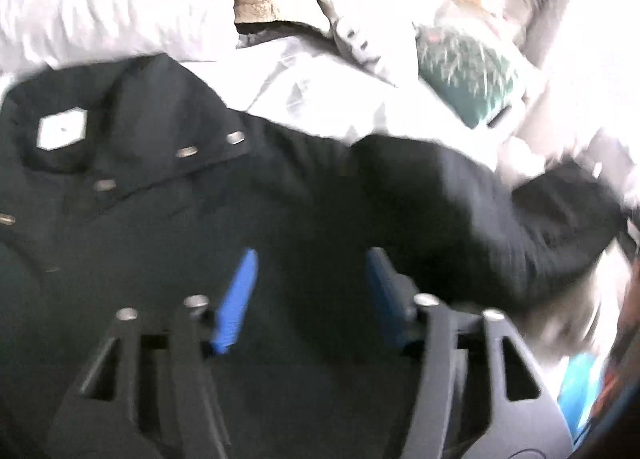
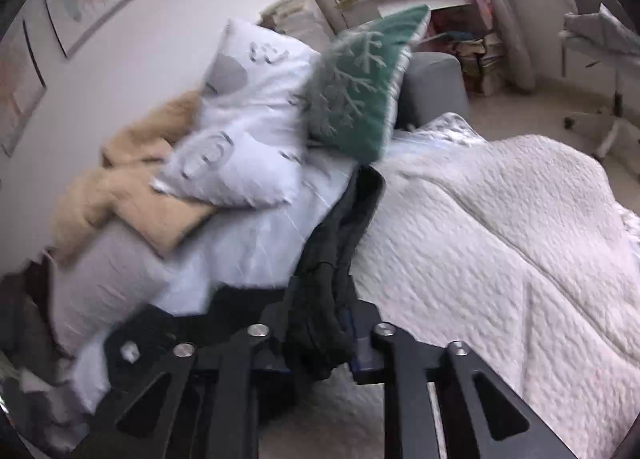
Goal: Fold large clothes
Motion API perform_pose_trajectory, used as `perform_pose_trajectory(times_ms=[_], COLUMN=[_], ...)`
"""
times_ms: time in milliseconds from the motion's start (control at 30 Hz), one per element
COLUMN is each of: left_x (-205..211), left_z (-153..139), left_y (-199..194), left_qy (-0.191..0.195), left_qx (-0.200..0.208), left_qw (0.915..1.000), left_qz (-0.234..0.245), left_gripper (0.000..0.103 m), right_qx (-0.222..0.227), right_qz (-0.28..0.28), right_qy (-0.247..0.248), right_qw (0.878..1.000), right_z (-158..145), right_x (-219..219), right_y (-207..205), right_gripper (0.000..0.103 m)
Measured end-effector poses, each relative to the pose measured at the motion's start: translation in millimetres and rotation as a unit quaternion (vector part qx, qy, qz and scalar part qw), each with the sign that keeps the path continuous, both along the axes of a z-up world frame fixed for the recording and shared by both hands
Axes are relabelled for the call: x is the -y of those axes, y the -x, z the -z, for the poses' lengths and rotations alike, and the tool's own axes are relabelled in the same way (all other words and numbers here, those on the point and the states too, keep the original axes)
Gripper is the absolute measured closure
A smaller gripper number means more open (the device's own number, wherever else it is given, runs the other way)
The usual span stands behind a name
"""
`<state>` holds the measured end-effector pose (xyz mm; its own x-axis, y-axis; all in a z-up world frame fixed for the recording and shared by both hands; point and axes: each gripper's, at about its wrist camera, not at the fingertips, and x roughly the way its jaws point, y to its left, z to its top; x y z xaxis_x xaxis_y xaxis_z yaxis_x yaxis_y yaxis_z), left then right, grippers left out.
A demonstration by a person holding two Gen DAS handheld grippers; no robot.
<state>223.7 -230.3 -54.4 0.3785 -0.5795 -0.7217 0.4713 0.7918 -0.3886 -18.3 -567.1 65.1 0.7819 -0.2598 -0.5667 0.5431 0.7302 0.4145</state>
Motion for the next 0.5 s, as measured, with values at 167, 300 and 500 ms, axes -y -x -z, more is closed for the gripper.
perform_pose_trajectory(times_ms=[167,300,500], left_x=[58.1,95.7,78.4], left_z=[41.4,73.1,53.5], left_y=[-16.4,-1.9,1.0], left_qy=[0.093,0.031,0.001], left_qx=[-0.067,-0.02,-0.031], left_qw=[0.9931,0.9989,0.9982], left_qz=[0.022,0.028,0.051], left_gripper=[0.072,0.073,0.053], right_qx=[0.041,0.049,0.084], right_qz=[-0.004,-0.05,-0.107], right_qy=[0.049,0.065,0.076], right_qw=[0.998,0.995,0.988], right_z=[-31.6,-40.8,-74.1], right_x=[-3.9,-28.4,-83.1], right_y=[6.5,-10.2,-42.5], right_gripper=[0.09,0.091,0.091])
